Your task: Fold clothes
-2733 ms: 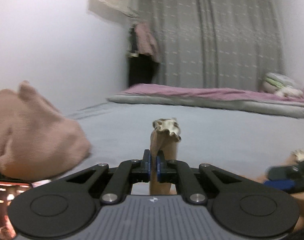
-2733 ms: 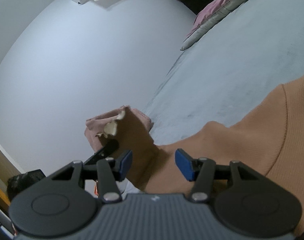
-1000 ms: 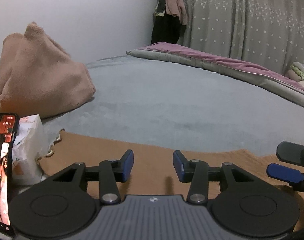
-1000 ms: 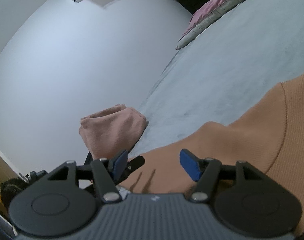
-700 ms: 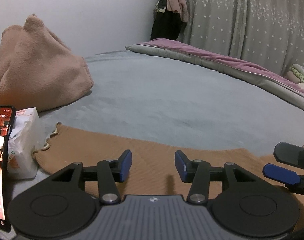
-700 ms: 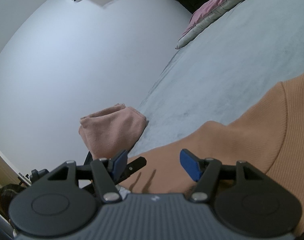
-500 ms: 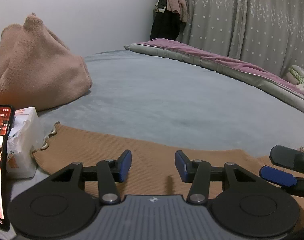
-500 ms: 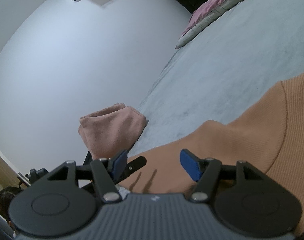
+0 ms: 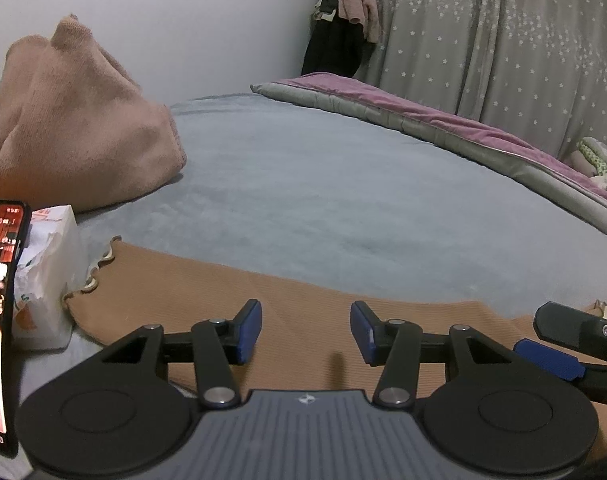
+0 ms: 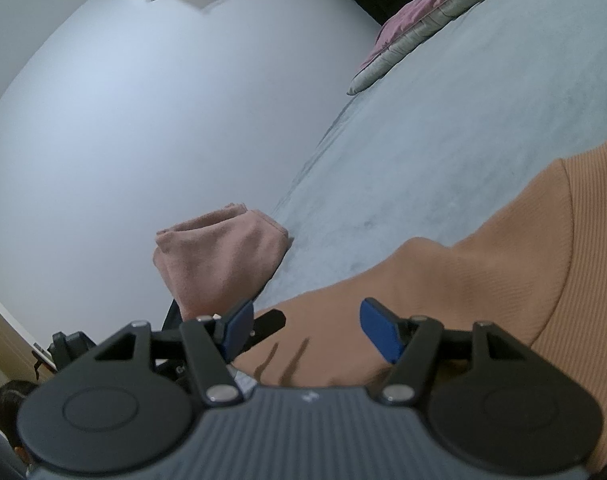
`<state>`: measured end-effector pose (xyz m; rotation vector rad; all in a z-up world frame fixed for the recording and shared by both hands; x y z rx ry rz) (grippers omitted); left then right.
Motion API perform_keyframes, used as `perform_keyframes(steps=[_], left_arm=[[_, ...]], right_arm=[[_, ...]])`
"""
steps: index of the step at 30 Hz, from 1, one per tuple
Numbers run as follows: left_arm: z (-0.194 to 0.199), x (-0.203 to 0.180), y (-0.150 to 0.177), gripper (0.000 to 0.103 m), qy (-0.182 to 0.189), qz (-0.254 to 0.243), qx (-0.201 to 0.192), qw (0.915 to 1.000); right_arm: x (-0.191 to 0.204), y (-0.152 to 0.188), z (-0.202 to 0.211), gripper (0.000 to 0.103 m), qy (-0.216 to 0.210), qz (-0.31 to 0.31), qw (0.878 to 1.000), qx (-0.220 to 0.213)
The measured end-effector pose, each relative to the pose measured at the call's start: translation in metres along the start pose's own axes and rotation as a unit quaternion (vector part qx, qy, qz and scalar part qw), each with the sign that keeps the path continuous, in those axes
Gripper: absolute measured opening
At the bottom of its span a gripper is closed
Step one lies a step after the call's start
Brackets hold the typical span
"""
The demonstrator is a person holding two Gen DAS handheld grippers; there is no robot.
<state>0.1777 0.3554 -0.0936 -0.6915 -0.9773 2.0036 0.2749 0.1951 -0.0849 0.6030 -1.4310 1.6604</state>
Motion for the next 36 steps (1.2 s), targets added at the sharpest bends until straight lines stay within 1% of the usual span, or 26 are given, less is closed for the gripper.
perform_keyframes(steps=[3, 4, 5, 6, 12, 18, 21, 23, 25, 26, 29, 31, 32, 33, 34, 36], left_arm=[[-0.001, 0.001, 0.001, 0.049, 0.001, 0.002, 0.003, 1.0000], [-0.001, 0.001, 0.002, 0.051, 0.001, 0.002, 0.004, 1.0000], [-0.001, 0.002, 0.002, 0.054, 0.001, 0.002, 0.005, 1.0000], [-0.002, 0.003, 0.002, 0.055, 0.001, 0.002, 0.005, 1.0000], [-0.005, 0.011, 0.002, 0.056, -0.005, 0.007, 0.012, 0.9999], [-0.017, 0.032, 0.007, 0.056, -0.006, 0.032, 0.026, 0.9991], [-0.025, 0.042, 0.007, 0.056, -0.025, 0.008, 0.017, 0.9995], [-0.026, 0.049, 0.006, 0.056, -0.063, -0.014, 0.011, 0.9979], [-0.024, 0.058, 0.004, 0.056, -0.091, -0.015, 0.010, 0.9957], [-0.023, 0.061, 0.003, 0.056, -0.096, -0.008, 0.012, 0.9953], [-0.013, 0.067, 0.001, 0.056, -0.077, 0.036, 0.026, 0.9961], [-0.006, 0.069, 0.001, 0.056, -0.067, 0.055, 0.031, 0.9958], [-0.002, 0.069, 0.002, 0.056, -0.068, 0.061, 0.034, 0.9953], [0.001, 0.070, 0.003, 0.056, -0.073, 0.065, 0.039, 0.9944], [0.004, 0.071, 0.004, 0.056, -0.077, 0.071, 0.041, 0.9937], [0.009, 0.074, 0.004, 0.055, -0.077, 0.090, 0.041, 0.9922]], right_arm=[[0.000, 0.000, 0.000, 0.063, 0.000, 0.000, 1.000, 0.000], [0.000, 0.000, 0.001, 0.063, 0.000, 0.000, 1.000, 0.000], [0.000, 0.000, 0.001, 0.064, 0.000, 0.000, 1.000, 0.000], [0.000, 0.000, 0.001, 0.066, -0.002, 0.000, 1.000, 0.001], [0.001, 0.002, 0.002, 0.066, -0.001, 0.004, 1.000, 0.003], [0.002, 0.001, 0.001, 0.066, 0.003, 0.005, 1.000, 0.001], [0.002, 0.001, 0.002, 0.066, 0.003, 0.004, 1.000, -0.001], [0.003, 0.001, 0.002, 0.066, 0.004, 0.003, 1.000, -0.003], [0.003, 0.000, 0.004, 0.068, 0.006, 0.002, 1.000, -0.006], [0.004, -0.001, 0.005, 0.068, 0.006, 0.003, 1.000, -0.009], [0.009, -0.003, 0.009, 0.068, 0.004, 0.009, 1.000, -0.011], [0.014, -0.003, 0.011, 0.068, 0.007, 0.027, 1.000, -0.003], [0.019, -0.001, 0.012, 0.068, 0.009, 0.048, 0.999, 0.008], [0.026, 0.003, 0.013, 0.068, 0.012, 0.082, 0.996, 0.023], [0.034, 0.009, 0.013, 0.068, 0.021, 0.118, 0.992, 0.034], [0.048, 0.019, 0.013, 0.067, 0.039, 0.189, 0.980, 0.057]])
Point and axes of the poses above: each gripper's, at about its wrist camera, not at the fingertips, and z roughly against the way its jaws point, x to its left, y to its underside, the point moved 9 cm from there along -z, roughly the way its jaws point, and after that the axes turned 3 degrees about -y, right-handed, at the moved point
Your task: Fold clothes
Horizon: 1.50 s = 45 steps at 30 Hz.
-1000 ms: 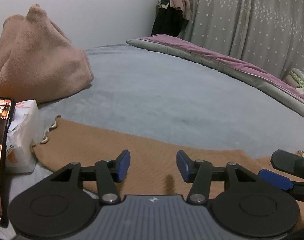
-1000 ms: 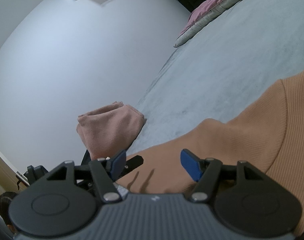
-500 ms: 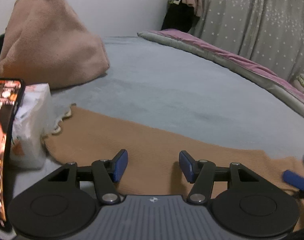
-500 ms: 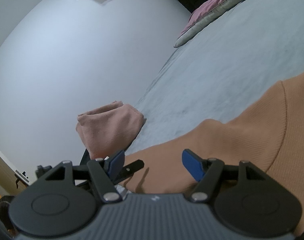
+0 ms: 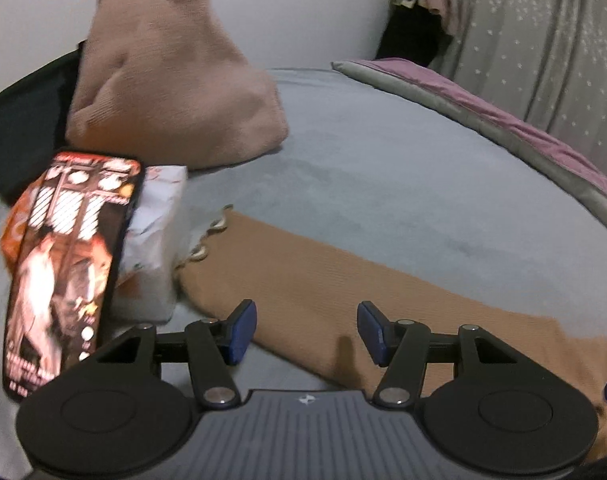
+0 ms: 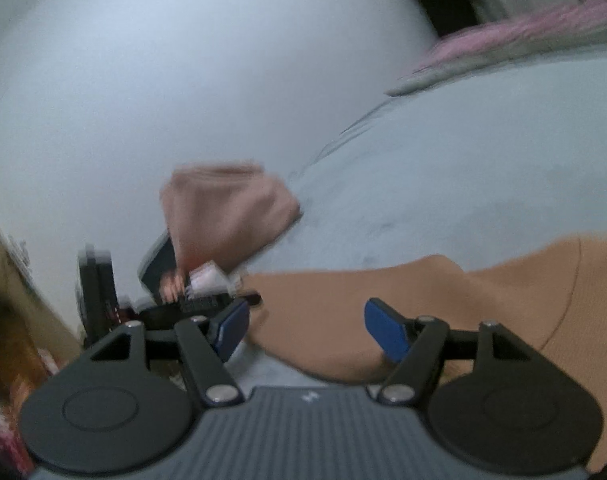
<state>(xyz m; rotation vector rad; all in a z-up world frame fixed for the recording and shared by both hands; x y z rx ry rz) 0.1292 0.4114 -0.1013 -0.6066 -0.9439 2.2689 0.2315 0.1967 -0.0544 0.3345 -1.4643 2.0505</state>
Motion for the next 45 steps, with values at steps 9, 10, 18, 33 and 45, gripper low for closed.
perform_keyframes(steps=[9, 10, 18, 33, 45], left_arm=[[-0.014, 0.024, 0.005, 0.035, 0.006, 0.109, 0.011, 0.9939], [-0.015, 0.024, 0.005, 0.029, 0.002, 0.107, 0.006, 0.9942], [-0.023, 0.022, 0.002, 0.008, -0.004, 0.088, -0.021, 0.9958], [-0.012, 0.010, -0.012, 0.014, -0.060, 0.002, -0.055, 0.9967], [0.009, -0.067, 0.004, 0.027, 0.053, -0.104, -0.070, 0.9906]], right_arm=[[0.028, 0.031, -0.029, 0.055, 0.049, 0.122, 0.988, 0.084], [0.028, 0.034, -0.034, 0.054, 0.057, 0.126, 0.986, 0.090], [0.036, 0.054, -0.069, 0.039, 0.156, 0.226, 0.955, 0.114], [0.050, 0.041, -0.052, 0.024, 0.126, 0.212, 0.966, 0.070], [-0.028, -0.007, 0.011, 0.048, 0.270, 0.130, 0.954, -0.011]])
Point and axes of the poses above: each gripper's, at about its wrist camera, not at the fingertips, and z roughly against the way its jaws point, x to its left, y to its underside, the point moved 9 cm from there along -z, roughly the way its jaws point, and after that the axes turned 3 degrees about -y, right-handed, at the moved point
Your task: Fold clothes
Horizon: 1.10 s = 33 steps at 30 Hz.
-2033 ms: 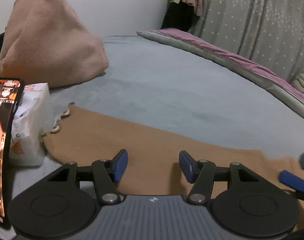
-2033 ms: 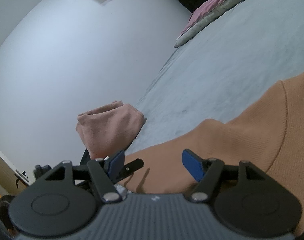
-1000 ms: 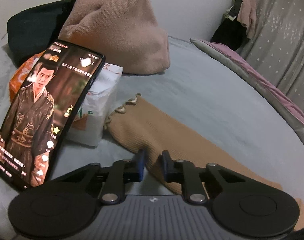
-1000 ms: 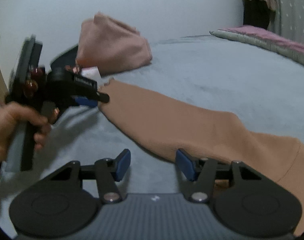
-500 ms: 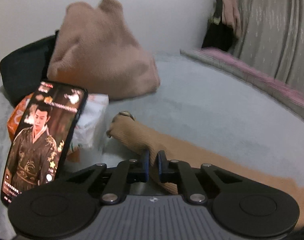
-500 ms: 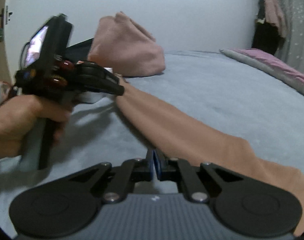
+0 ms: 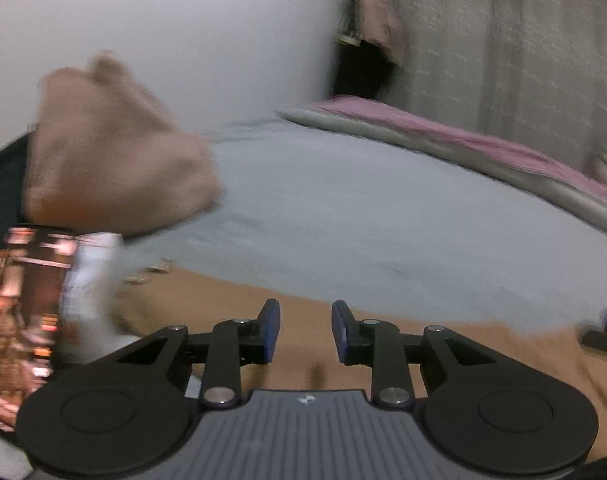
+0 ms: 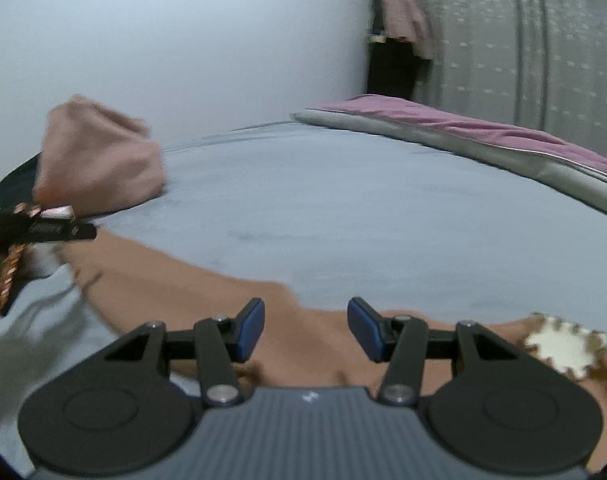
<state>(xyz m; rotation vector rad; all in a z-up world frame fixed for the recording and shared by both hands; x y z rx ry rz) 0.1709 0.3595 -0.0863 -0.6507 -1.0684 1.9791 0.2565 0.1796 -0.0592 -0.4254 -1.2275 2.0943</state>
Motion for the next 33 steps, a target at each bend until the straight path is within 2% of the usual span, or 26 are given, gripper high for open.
perform_keyframes(steps=[3, 7, 9, 12, 14, 15, 16, 19, 25, 28, 32, 33], left_arm=[[-0.007, -0.015, 0.009, 0.027, 0.031, -0.024, 0.022, 0.9990], [-0.014, -0.022, 0.018, 0.027, 0.039, -0.040, 0.051, 0.9971], [-0.018, -0.023, 0.024, 0.027, 0.038, -0.042, 0.075, 0.9956], [-0.020, -0.024, 0.026, 0.030, 0.035, -0.052, 0.083, 0.9946], [-0.019, -0.024, 0.026, 0.030, 0.034, -0.055, 0.086, 0.9942], [-0.018, -0.024, 0.026, 0.030, 0.035, -0.057, 0.087, 0.9940], [-0.018, -0.024, 0.026, 0.030, 0.035, -0.058, 0.088, 0.9938], [-0.017, -0.023, 0.025, 0.030, 0.034, -0.060, 0.091, 0.9935], [-0.021, -0.023, 0.024, 0.031, 0.035, -0.054, 0.098, 0.9931], [-0.019, -0.024, 0.023, 0.036, 0.035, -0.052, 0.102, 0.9929], [-0.012, -0.028, 0.019, 0.043, 0.040, -0.047, 0.105, 0.9925], [-0.010, -0.029, 0.017, 0.043, 0.043, -0.045, 0.105, 0.9926]], right_arm=[[-0.024, -0.004, -0.010, 0.048, 0.018, -0.003, 1.000, 0.015], [-0.048, -0.002, -0.038, 0.048, 0.046, 0.029, 0.997, 0.063], [-0.049, 0.000, -0.054, 0.048, 0.047, 0.047, 0.994, 0.086], [-0.049, 0.005, -0.072, 0.045, 0.045, 0.057, 0.992, 0.107], [-0.048, 0.008, -0.082, 0.036, 0.044, 0.061, 0.990, 0.118], [-0.045, 0.009, -0.082, 0.025, 0.041, 0.070, 0.990, 0.120], [-0.042, 0.011, -0.082, 0.006, 0.037, 0.079, 0.989, 0.121], [-0.039, 0.011, -0.079, 0.006, 0.048, 0.085, 0.989, 0.109], [-0.044, 0.011, -0.086, 0.006, 0.087, 0.045, 0.992, 0.084], [-0.040, 0.013, -0.089, 0.009, 0.103, 0.049, 0.990, 0.080], [-0.042, 0.007, -0.074, 0.029, 0.099, 0.014, 0.993, 0.063], [-0.043, 0.006, -0.067, 0.043, 0.101, 0.005, 0.993, 0.059]])
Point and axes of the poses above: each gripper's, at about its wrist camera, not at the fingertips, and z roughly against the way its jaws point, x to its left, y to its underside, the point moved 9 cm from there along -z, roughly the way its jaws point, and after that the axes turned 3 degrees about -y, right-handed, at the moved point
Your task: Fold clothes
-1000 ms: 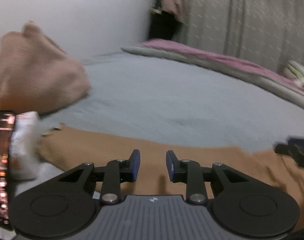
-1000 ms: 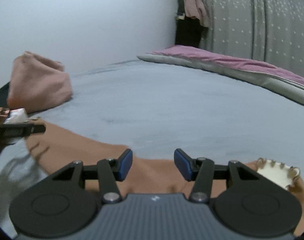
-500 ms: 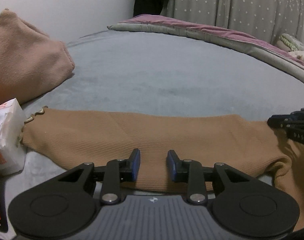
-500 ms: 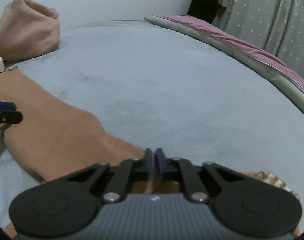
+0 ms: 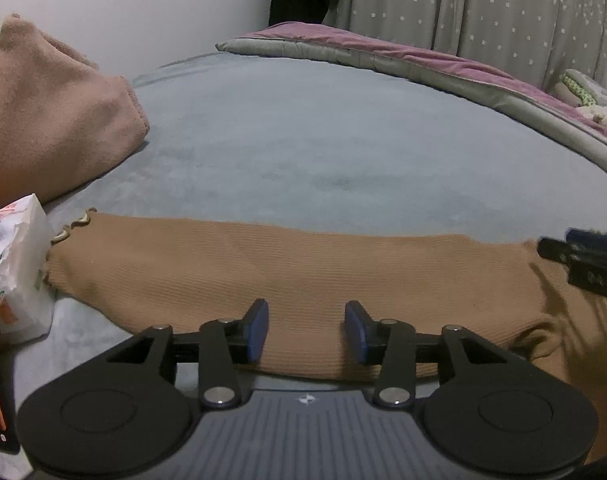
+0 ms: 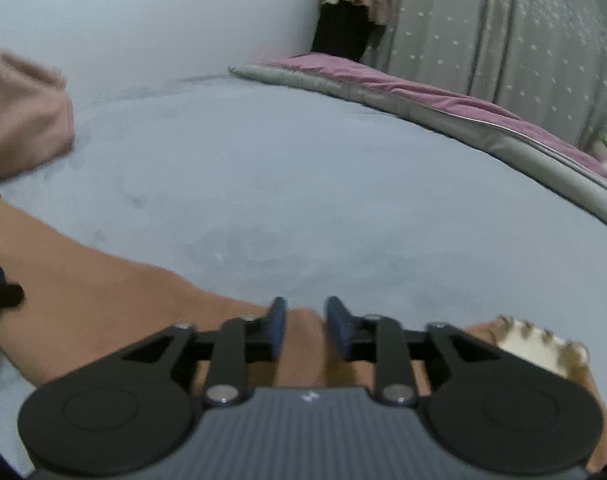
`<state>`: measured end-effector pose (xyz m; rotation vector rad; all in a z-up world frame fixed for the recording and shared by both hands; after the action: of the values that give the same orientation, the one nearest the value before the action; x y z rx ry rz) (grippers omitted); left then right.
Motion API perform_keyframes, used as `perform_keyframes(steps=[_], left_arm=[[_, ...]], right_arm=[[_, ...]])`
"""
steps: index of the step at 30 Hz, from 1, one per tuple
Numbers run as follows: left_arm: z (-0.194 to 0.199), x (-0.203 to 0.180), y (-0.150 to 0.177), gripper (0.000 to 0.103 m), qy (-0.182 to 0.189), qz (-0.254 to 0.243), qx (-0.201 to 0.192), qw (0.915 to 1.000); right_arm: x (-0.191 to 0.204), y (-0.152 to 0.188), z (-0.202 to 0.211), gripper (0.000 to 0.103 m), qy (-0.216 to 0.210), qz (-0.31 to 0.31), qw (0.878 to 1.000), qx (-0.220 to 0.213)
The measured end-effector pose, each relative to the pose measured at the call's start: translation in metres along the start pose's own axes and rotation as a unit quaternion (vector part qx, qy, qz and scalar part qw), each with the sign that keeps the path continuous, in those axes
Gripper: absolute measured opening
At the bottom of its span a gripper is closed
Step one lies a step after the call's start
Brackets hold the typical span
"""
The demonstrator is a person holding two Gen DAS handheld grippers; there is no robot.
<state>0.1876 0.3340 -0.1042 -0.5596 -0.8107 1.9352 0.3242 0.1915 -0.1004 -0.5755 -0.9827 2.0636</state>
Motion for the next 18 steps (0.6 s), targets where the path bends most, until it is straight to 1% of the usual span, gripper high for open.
perform_keyframes(steps=[1, 6, 8, 10, 12, 13, 14, 16, 18], left_arm=[[0.003, -0.002, -0.001, 0.043, 0.004, 0.002, -0.001, 1.0000], [0.020, -0.017, -0.003, 0.045, 0.034, 0.000, -0.017, 0.9993], [0.028, -0.028, -0.004, 0.047, 0.054, -0.004, -0.024, 0.9983], [0.038, -0.042, -0.005, 0.049, 0.080, -0.014, -0.033, 0.9961], [0.048, -0.059, -0.004, 0.056, 0.111, -0.033, -0.042, 0.9924], [0.053, -0.067, -0.002, 0.061, 0.123, -0.042, -0.044, 0.9905], [0.057, -0.075, 0.001, 0.063, 0.137, -0.052, -0.045, 0.9882], [0.065, -0.092, 0.008, 0.064, 0.164, -0.075, -0.041, 0.9827], [0.075, -0.108, 0.019, 0.065, 0.194, -0.098, -0.038, 0.9753]], right_arm=[[-0.002, 0.001, 0.008, 0.044, 0.004, -0.004, 1.000, -0.003], [-0.018, 0.018, 0.049, 0.045, 0.017, -0.021, 1.000, -0.002], [-0.025, 0.028, 0.066, 0.046, 0.026, -0.028, 0.999, 0.001], [-0.032, 0.040, 0.082, 0.050, 0.035, -0.039, 0.999, 0.005], [-0.041, 0.054, 0.097, 0.055, 0.043, -0.055, 0.998, 0.010], [-0.044, 0.061, 0.104, 0.057, 0.046, -0.062, 0.997, 0.013], [-0.047, 0.068, 0.112, 0.059, 0.049, -0.069, 0.996, 0.015], [-0.056, 0.084, 0.127, 0.065, 0.056, -0.086, 0.994, 0.024], [-0.065, 0.099, 0.144, 0.072, 0.068, -0.095, 0.993, 0.028]])
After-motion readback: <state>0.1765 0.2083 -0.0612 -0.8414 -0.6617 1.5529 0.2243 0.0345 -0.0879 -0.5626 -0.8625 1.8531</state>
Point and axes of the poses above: each gripper's, at about its wrist camera, not at the fingertips, and z roughly against the way its jaws point, x to its left, y to its underside, the point moved 9 cm from there along -z, roughly the way its jaws point, and after that the axes turned 3 degrees about -y, right-handed, at the moved point
